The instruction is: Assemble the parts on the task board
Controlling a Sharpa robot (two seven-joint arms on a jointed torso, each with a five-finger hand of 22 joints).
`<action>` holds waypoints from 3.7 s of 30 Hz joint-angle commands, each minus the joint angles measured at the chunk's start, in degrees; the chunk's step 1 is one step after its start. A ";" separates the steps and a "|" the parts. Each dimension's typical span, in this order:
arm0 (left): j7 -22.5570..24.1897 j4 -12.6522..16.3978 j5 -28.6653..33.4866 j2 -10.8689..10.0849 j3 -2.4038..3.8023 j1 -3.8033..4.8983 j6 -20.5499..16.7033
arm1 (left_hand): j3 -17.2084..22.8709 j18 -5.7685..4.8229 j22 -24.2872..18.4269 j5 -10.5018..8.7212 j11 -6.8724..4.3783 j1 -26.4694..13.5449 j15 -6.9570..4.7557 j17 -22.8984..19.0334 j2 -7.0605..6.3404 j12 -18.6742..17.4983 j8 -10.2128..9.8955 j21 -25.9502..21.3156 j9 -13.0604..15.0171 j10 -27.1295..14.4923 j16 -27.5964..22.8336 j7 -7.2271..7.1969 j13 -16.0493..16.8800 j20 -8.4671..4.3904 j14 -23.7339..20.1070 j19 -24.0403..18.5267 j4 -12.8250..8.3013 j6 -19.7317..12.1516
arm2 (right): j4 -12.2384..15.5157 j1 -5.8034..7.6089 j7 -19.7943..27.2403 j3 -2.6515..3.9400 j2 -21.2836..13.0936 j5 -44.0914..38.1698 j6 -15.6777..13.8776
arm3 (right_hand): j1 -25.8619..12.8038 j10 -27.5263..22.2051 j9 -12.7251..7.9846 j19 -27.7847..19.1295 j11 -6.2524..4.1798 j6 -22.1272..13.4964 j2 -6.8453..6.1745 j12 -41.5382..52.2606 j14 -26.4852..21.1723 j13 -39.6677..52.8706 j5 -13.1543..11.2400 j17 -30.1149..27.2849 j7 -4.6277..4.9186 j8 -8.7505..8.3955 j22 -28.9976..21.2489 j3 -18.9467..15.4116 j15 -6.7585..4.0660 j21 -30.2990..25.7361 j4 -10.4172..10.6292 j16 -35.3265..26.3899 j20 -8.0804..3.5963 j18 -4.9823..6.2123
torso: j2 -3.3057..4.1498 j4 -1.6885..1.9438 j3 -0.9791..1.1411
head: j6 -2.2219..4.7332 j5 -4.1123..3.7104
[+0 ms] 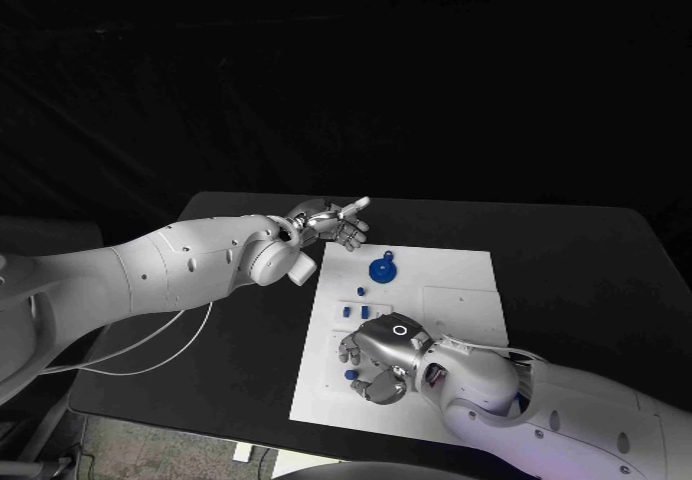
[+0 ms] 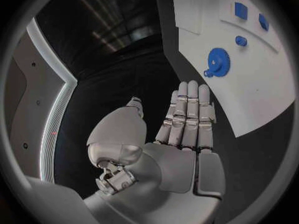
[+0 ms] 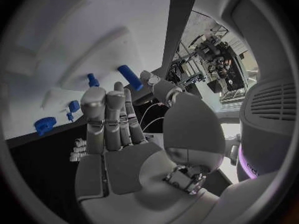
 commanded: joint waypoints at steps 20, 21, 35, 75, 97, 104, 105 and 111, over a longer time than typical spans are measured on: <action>0.64 -1.31 0.40 0.27 0.03 0.05 0.27 | -0.65 1.05 0.14 -0.21 0.15 0.72 0.23 0.13 0.15 -0.16 0.07 -0.40 -0.16 -0.08 -0.39 0.05 -0.12 0.12 0.17 0.27 0.00 0.09 | 5.18 3.69 6.86 4.34 -9.01 30.10 -5.98 | -6.83 -1.97 -0.54 -0.45 0.43 -2.72 0.57 0.35 -0.49 0.35 7.41 -0.35 0.84 -0.86 -0.21 -12.71 0.83 -1.15 -0.25 0.29 0.21 8.93 | -0.22 -0.14 -0.12 | 1.08 -1.62; 0.56 -1.62 0.40 0.40 0.03 0.05 0.05 | -0.66 1.05 0.14 -0.21 0.15 0.73 0.23 0.13 0.15 -0.16 0.07 -0.40 -0.16 -0.08 -0.39 0.05 -0.12 0.12 0.17 0.27 0.00 0.09 | 5.49 4.28 6.17 4.54 -9.90 31.41 -6.06 | -6.57 -1.91 -0.54 -0.34 0.40 -2.75 0.90 0.57 -0.45 0.46 7.50 -0.34 0.83 -0.85 -0.18 -12.76 0.80 -1.09 -0.31 0.34 0.14 8.93 | -0.26 -0.15 -0.11 | 1.09 -1.83; 1.53 -4.06 1.41 1.60 0.00 -0.33 0.58 | -0.85 1.04 0.36 -0.19 0.12 2.08 0.21 0.34 0.04 -0.08 0.22 -0.40 -0.23 0.03 -0.48 0.02 -0.15 0.12 0.32 0.40 -0.03 0.26 | 3.13 9.81 -1.07 4.53 -19.67 47.50 14.00 | -3.58 -6.84 6.36 0.03 -2.94 -0.11 4.66 36.67 -0.30 28.88 -2.70 -0.48 -1.96 2.94 0.76 -2.96 -2.77 -0.97 8.75 0.61 -0.84 8.93 | -1.52 -1.08 -0.44 | 0.98 -5.00; 3.51 -3.48 2.81 0.60 -0.05 -2.04 2.67 | -1.39 0.95 0.54 -0.17 0.19 2.81 0.28 0.52 0.19 -0.10 0.11 -0.57 -0.43 -0.07 -0.74 0.20 -0.24 0.19 0.28 0.41 -0.04 -0.10 | 8.04 9.82 -21.75 0.85 -27.88 47.87 23.59 | -12.68 -5.31 10.53 2.27 -3.89 0.51 2.92 50.12 0.78 39.35 -3.18 8.24 -2.99 0.80 3.07 -1.50 -3.22 1.72 12.06 8.37 -0.88 8.93 | -3.25 -2.56 -0.70 | -0.04 -7.05; 4.00 -2.36 4.90 0.11 -0.06 -2.23 5.64 | 5.04 -0.13 2.46 27.03 0.68 23.41 0.75 2.06 0.58 -0.11 0.26 -1.65 -1.28 -0.67 -2.16 0.94 -0.71 0.69 0.10 -0.37 -0.60 -1.53 | 5.67 9.63 -21.64 -1.09 -23.34 39.67 20.86 | -13.58 -5.46 10.10 2.06 -3.85 0.83 2.36 50.21 0.61 39.81 -3.18 8.76 -2.95 0.11 3.25 -1.17 -3.18 1.84 12.67 8.41 -1.01 8.93 | -3.16 -2.55 -0.67 | -0.39 -6.26; 3.95 -1.99 4.89 0.00 -0.06 -2.23 5.86 | 5.16 -0.16 2.57 26.87 0.68 23.18 0.75 2.16 0.54 -0.10 0.32 -1.69 -1.31 -0.67 -2.22 0.94 -0.73 0.68 0.13 -0.32 -0.44 -1.53 | 5.05 9.35 -21.81 -1.26 -22.60 39.54 19.52 | -13.89 -5.43 10.03 2.05 -3.88 1.03 2.07 50.22 0.62 39.89 -3.18 8.85 -2.97 0.02 3.27 -1.01 -3.20 1.86 12.93 8.38 -1.01 8.93 | -3.15 -2.56 -0.70 | -0.68 -6.13; 3.92 -1.88 4.89 -0.02 -0.07 -2.23 5.90 | 5.16 -0.16 2.57 26.88 0.68 23.17 0.75 2.16 0.53 -0.10 0.32 -1.70 -1.31 -0.67 -2.22 0.94 -0.73 0.68 0.12 -0.32 -0.44 -1.53 | 4.93 9.30 -21.82 -1.30 -22.37 39.57 19.22 | -14.01 -5.42 10.01 2.05 -3.88 1.08 1.98 50.22 0.62 39.91 -3.18 8.87 -2.98 0.00 3.27 -1.01 -3.20 1.86 13.01 8.37 -1.01 8.93 | -3.14 -2.55 -0.71 | -0.66 -6.16; 3.81 -1.66 4.89 0.00 -0.07 -2.23 5.94 | 5.13 -0.21 2.61 26.85 0.70 22.92 0.77 2.20 0.36 -0.09 0.34 -1.73 -1.32 -0.68 -2.26 0.96 -0.74 0.70 0.12 -0.31 -0.37 -1.54 | 4.59 8.86 -21.57 -1.34 -21.01 41.28 18.24 | -15.78 -5.33 9.91 2.11 -3.91 1.34 1.23 50.24 0.66 40.08 -3.19 9.06 -3.01 -0.21 3.30 -1.76 -3.24 1.93 14.11 8.35 -0.99 8.93 | -3.11 -2.52 -0.75 | -1.06 -5.92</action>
